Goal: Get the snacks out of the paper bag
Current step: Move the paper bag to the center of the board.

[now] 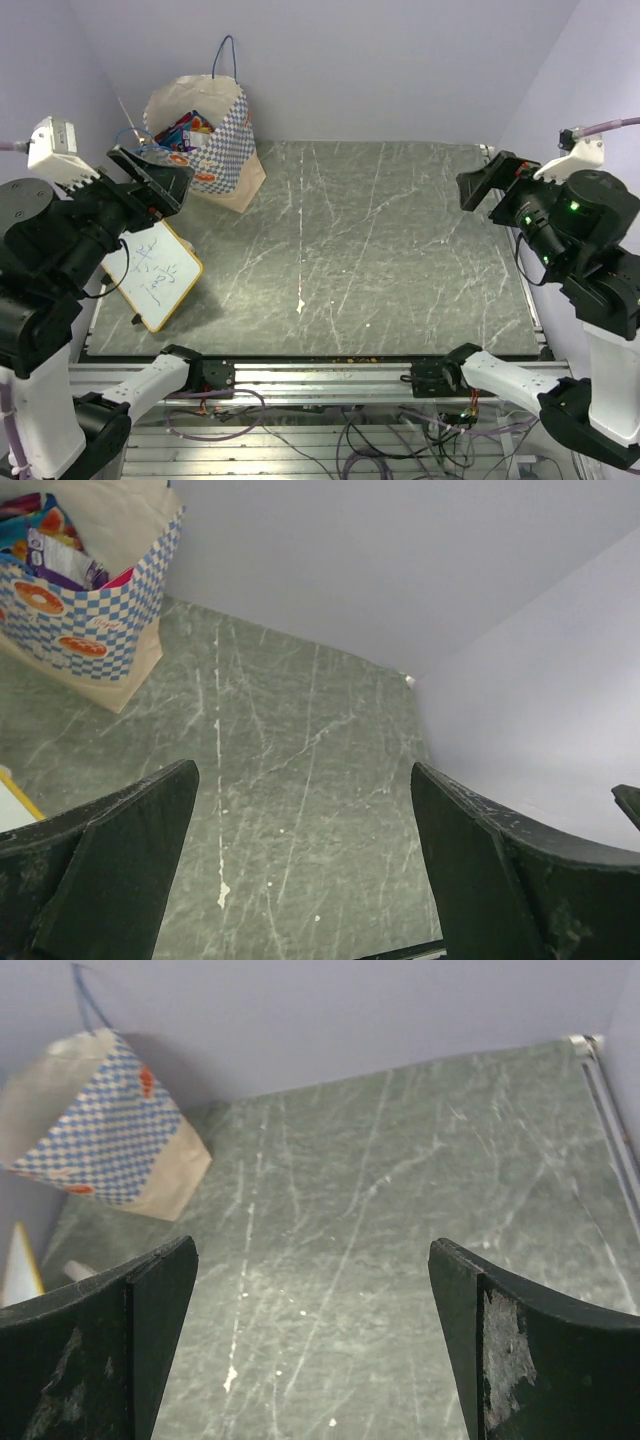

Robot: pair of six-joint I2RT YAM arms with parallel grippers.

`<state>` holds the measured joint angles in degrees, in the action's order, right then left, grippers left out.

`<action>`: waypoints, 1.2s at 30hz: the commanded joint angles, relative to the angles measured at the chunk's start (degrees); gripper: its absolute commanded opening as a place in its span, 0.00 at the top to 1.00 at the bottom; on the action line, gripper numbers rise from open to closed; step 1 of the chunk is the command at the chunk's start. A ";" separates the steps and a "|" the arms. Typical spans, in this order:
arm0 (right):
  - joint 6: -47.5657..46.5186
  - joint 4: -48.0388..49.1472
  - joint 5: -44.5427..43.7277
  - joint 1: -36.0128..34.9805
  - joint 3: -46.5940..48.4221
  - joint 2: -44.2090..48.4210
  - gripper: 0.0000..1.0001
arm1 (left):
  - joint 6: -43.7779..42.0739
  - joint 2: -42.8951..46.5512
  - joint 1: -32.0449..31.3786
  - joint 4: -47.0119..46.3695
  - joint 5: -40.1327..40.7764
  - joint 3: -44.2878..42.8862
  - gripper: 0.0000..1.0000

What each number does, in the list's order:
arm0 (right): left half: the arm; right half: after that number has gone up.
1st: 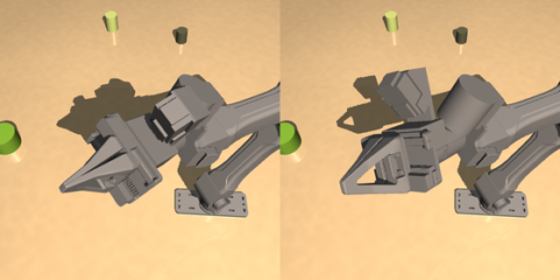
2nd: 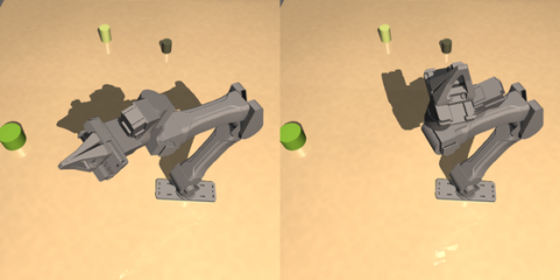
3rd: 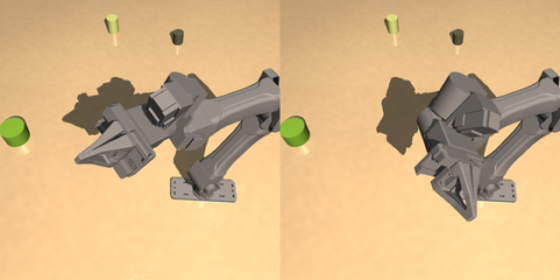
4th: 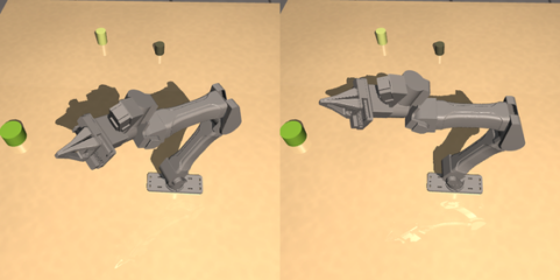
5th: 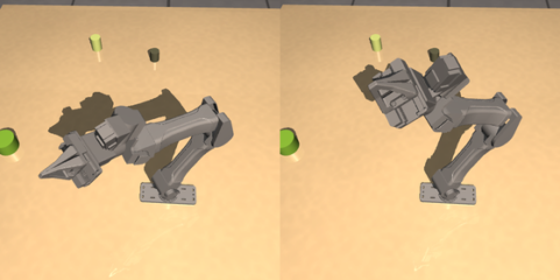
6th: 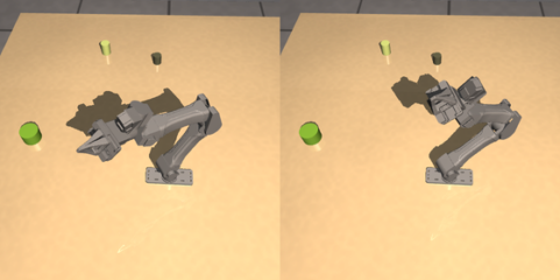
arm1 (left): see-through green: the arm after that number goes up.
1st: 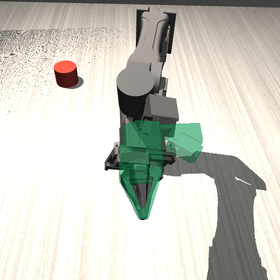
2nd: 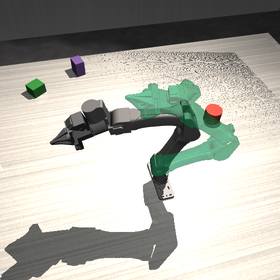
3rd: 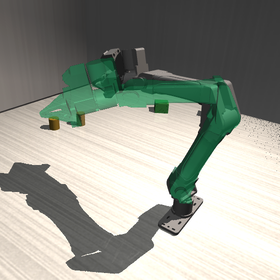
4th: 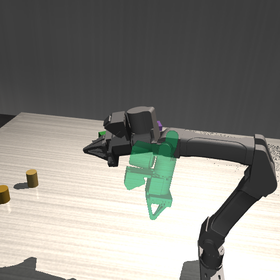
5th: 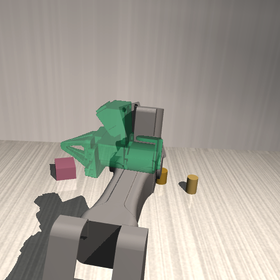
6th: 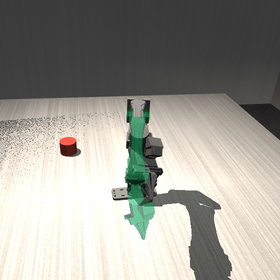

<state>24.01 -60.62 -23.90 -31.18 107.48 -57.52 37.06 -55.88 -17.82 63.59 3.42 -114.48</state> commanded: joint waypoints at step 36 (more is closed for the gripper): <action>-5.73 14.90 21.03 17.20 -25.41 -4.59 0.00 | -7.80 -54.27 8.82 -32.11 2.87 -15.67 0.05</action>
<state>19.94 -48.51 -4.89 -14.57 82.87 -61.28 30.15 -104.77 -11.90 40.58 10.26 -124.95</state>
